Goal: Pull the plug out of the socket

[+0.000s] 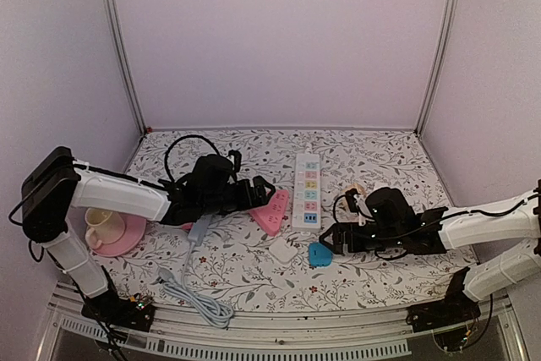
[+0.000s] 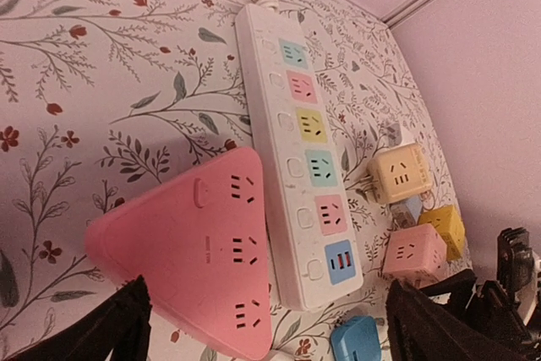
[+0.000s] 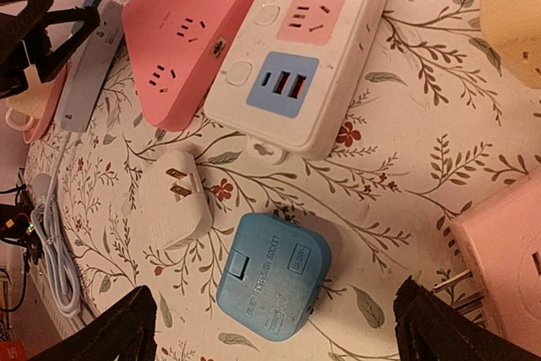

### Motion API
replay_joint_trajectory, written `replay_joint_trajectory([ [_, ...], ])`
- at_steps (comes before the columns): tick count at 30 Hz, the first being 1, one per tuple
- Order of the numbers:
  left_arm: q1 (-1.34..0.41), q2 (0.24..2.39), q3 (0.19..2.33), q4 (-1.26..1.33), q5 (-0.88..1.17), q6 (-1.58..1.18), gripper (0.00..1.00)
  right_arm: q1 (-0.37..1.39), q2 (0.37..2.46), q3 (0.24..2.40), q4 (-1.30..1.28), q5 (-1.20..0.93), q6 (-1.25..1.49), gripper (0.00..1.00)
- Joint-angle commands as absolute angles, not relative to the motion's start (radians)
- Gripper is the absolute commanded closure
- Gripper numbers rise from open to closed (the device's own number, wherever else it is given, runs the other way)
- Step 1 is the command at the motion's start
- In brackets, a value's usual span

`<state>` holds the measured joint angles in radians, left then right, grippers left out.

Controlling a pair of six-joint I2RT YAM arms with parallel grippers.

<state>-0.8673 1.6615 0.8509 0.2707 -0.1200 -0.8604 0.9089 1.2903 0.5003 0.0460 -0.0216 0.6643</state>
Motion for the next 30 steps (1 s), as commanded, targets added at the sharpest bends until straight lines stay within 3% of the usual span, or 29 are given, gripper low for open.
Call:
replay_joint_trajectory([
  [1,-0.859,1.607,0.833,0.257,-0.144,-0.84,0.03,0.913,1.232,0.517,0.028,0.031,0.66,0.01],
  [15,-0.864,1.42,0.716,0.189,-0.213,-0.864,0.03,0.912,1.111,0.493,0.021,0.096,0.666,0.01],
  [30,-0.836,1.17,0.524,0.007,-0.378,-0.974,0.03,0.913,1.124,0.515,0.043,0.077,0.66,0.01],
])
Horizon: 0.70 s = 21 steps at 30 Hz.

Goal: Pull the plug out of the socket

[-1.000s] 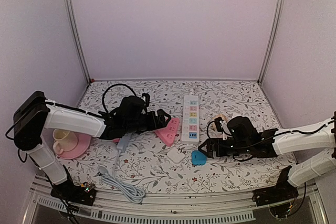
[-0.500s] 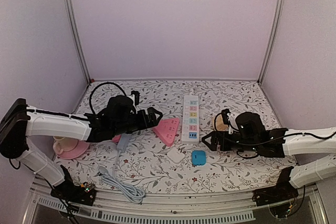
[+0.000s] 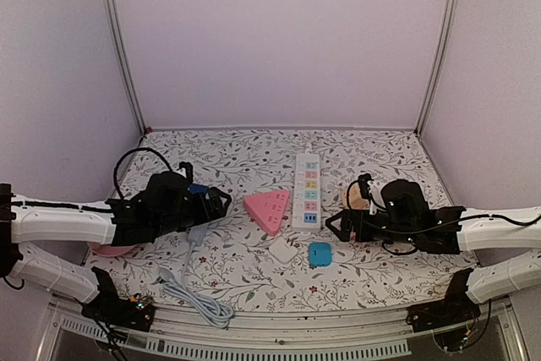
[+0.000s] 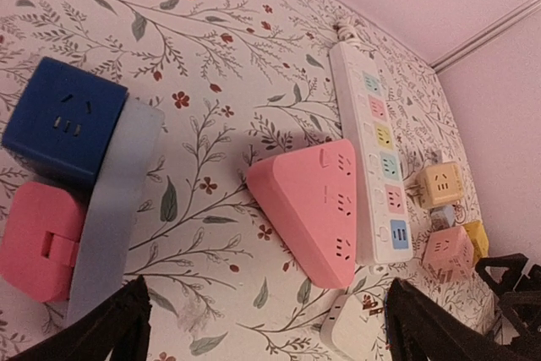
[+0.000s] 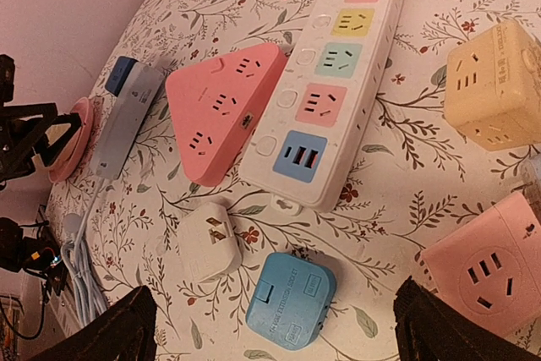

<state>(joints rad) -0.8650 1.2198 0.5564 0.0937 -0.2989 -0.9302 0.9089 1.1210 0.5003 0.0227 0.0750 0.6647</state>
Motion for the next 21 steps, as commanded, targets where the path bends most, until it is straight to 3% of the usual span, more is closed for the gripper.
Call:
replay_joint_trajectory([
  [1,-0.828,1.163,0.516,0.002,-0.38,-0.977,0.03,0.911,1.125,0.519,0.045,0.075,0.66,0.01],
  [21,-0.694,1.249,0.517,-0.03,-0.412,-0.91,0.03,0.911,1.161,0.592,0.058,0.091,0.63,0.01],
])
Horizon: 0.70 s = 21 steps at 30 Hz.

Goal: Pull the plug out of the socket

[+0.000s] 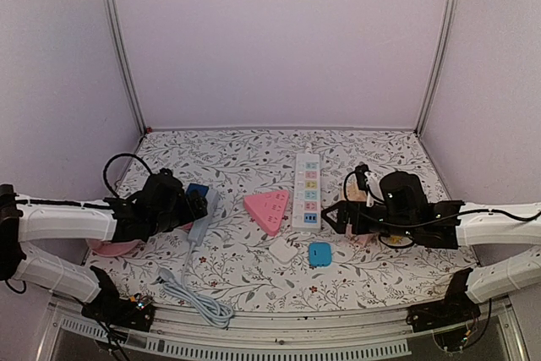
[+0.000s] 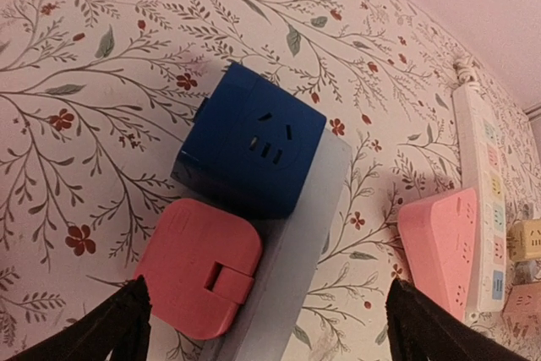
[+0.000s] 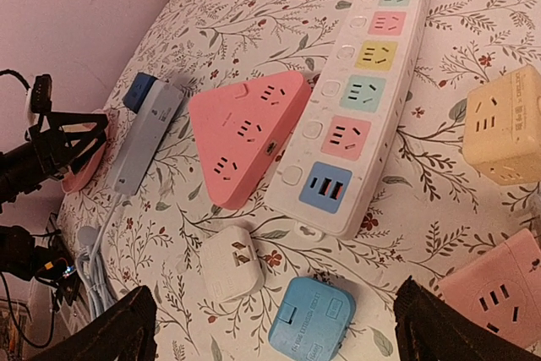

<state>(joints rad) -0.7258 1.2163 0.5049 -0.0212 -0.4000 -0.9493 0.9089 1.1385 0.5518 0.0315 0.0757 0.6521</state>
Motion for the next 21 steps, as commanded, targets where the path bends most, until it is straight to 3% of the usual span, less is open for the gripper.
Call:
replay_joint_trajectory([
  [1,-0.687,1.259,0.522,-0.027,-0.407,-0.905,0.03,0.912,1.166,0.595,0.059,0.089,0.628,0.01],
  [12,-0.657,1.374,0.598,0.011,-0.333,-0.789,0.05,0.912,1.192,0.599,0.067,0.086,0.629,0.01],
  [21,-0.733,1.344,0.532,0.003,-0.346,-0.891,0.09,0.912,1.193,0.595,0.07,0.086,0.635,0.01],
])
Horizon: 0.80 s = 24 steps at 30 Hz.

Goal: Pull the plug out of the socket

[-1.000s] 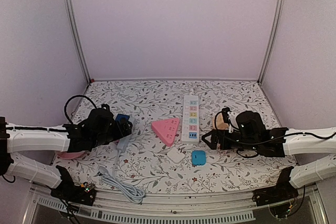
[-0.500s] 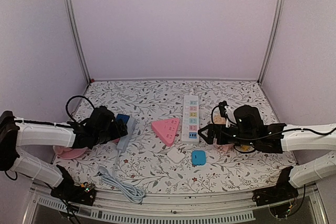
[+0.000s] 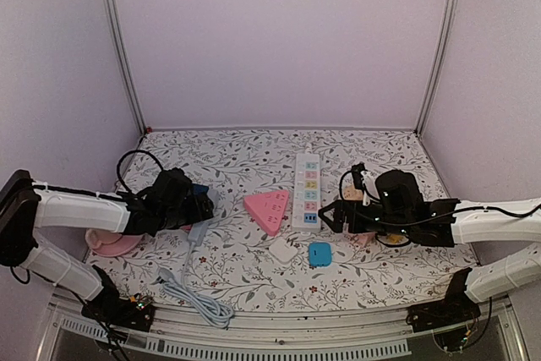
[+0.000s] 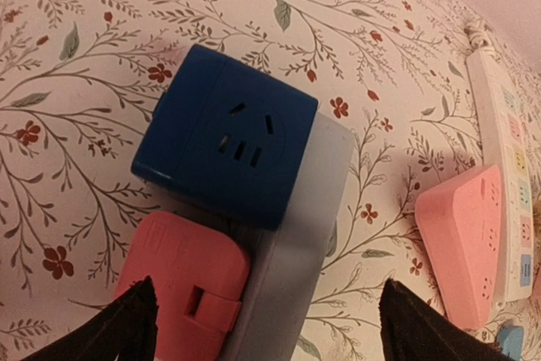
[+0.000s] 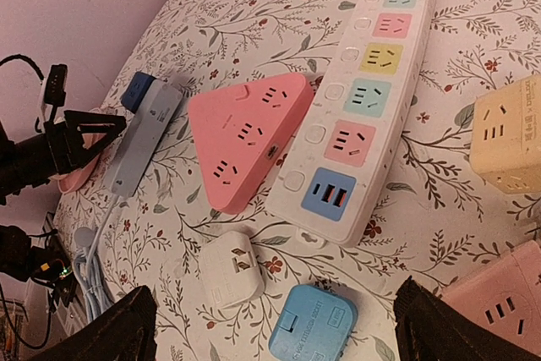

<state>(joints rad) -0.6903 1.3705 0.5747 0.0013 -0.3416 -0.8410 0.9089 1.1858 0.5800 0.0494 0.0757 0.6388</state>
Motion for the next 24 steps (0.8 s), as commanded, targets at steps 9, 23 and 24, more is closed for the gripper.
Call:
replay_joint_trajectory([
  [9,-0.804,1.348,0.49,0.02,-0.349,-0.944,0.08,0.912,1.211,0.596,0.085,0.068,0.641,0.01],
  [23,-0.921,1.439,0.58,0.058,-0.341,-0.991,0.14,0.913,1.207,0.588,0.084,0.068,0.646,0.01],
  [24,-0.931,1.446,0.59,0.059,-0.341,-0.993,0.14,0.912,1.212,0.591,0.085,0.067,0.646,0.01],
])
